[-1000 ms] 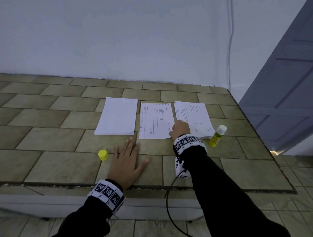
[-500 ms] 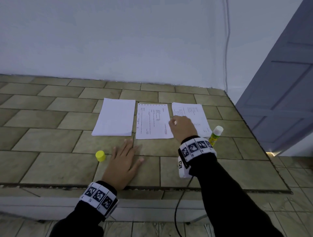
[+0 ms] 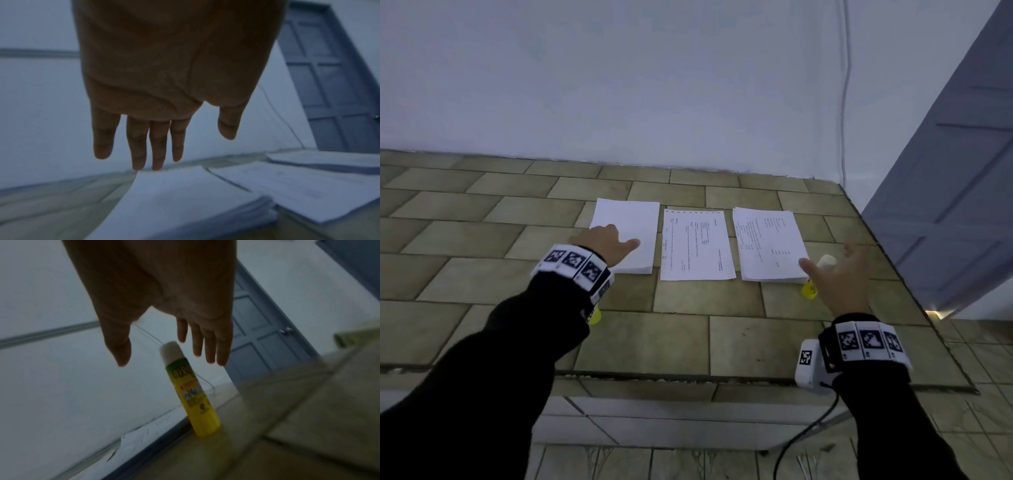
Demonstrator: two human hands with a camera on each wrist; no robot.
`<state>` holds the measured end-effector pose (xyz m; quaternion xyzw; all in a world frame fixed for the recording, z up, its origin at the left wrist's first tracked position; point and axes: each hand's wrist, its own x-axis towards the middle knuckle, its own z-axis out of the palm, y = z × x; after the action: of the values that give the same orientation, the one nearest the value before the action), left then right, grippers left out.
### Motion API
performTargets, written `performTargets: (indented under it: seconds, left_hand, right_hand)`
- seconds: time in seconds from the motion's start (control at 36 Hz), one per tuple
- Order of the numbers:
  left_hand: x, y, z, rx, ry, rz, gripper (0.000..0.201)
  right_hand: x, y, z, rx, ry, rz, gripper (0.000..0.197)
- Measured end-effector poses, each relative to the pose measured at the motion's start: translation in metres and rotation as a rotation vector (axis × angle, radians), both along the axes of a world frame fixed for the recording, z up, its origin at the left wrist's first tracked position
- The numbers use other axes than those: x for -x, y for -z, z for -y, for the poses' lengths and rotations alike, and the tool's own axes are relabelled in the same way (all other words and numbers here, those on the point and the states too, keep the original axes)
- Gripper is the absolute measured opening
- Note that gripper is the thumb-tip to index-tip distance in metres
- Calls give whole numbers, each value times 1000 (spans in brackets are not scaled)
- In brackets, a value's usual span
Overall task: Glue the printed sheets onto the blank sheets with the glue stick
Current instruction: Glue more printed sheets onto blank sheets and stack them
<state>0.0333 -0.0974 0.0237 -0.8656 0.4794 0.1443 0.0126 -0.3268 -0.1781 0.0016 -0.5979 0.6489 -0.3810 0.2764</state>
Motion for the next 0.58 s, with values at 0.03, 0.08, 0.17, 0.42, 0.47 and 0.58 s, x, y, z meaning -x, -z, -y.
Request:
performTargets:
  seconds: [0.03,0.08,0.17,0.42,0.47,0.58]
  left_hand:
    - [-3,6,6,-19,-3,14,63]
    - [-7,20,14,-22,-13,37,54]
    - [-16,43,23,-29,-40,30,56]
    - [-21,57,28,-81,18,98,45]
    - [-19,54,28,-79,28,120,48]
    - [-22,51,27,-91,40,143,40]
  right_hand:
    - [2,3,-1,-78,-18,14,84]
    - [5,9,-2,-184,-51,-1,74]
    - [6,16,-2,-232,-65,-87,57]
    - [6,18,4,-241,-64,-198,38]
    - [6,17,4,-237,-56,-204,38]
    - [5,17,2,-229,-56,-211,39]
